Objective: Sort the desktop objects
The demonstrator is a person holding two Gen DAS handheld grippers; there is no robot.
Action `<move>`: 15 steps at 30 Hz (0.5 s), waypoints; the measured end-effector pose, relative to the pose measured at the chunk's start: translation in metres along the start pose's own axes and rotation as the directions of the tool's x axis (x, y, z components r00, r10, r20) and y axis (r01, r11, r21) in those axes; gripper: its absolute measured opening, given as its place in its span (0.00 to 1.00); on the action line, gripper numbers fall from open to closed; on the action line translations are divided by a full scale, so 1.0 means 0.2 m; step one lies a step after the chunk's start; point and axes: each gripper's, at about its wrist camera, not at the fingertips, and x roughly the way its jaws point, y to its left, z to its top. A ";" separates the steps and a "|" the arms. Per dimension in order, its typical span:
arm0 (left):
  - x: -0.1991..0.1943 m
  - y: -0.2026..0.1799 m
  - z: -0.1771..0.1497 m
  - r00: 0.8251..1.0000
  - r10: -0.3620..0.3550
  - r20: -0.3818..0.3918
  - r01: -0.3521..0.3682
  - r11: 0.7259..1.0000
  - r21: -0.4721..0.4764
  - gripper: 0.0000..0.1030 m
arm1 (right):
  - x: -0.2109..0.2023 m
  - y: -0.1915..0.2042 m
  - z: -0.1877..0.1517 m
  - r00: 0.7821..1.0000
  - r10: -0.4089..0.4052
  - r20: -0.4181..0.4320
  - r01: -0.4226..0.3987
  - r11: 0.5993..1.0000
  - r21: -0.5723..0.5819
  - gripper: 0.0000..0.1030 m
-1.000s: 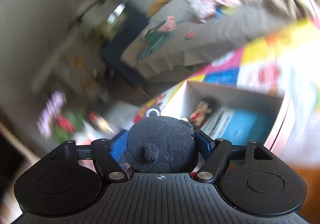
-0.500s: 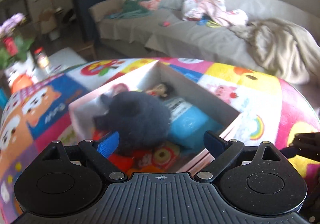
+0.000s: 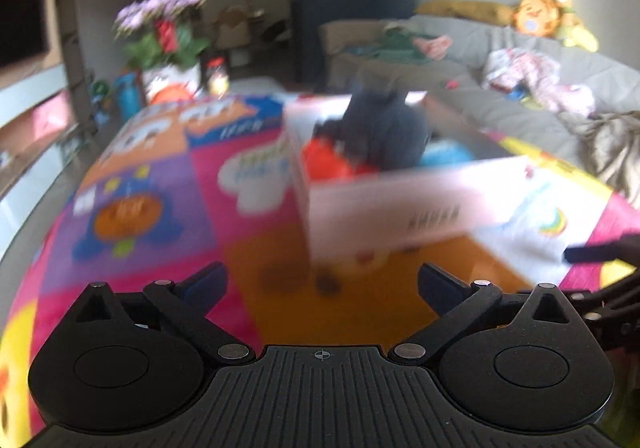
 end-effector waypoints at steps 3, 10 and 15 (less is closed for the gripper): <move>0.05 -0.01 -0.06 0.998 0.060 -0.030 -0.062 0.996 -0.066 1.00 | 0.05 0.08 0.01 0.995 -0.099 -0.030 0.096 0.992 -0.076 1.00; 0.13 -0.05 -0.10 0.993 0.092 -0.069 -0.098 0.991 -0.093 1.00 | 0.10 0.06 0.05 0.980 -0.196 -0.022 0.196 0.980 0.027 1.00; 0.13 -0.05 -0.11 0.993 0.094 -0.072 -0.102 0.989 -0.111 1.00 | 0.13 0.06 0.05 0.978 -0.208 0.023 0.208 0.978 0.012 1.00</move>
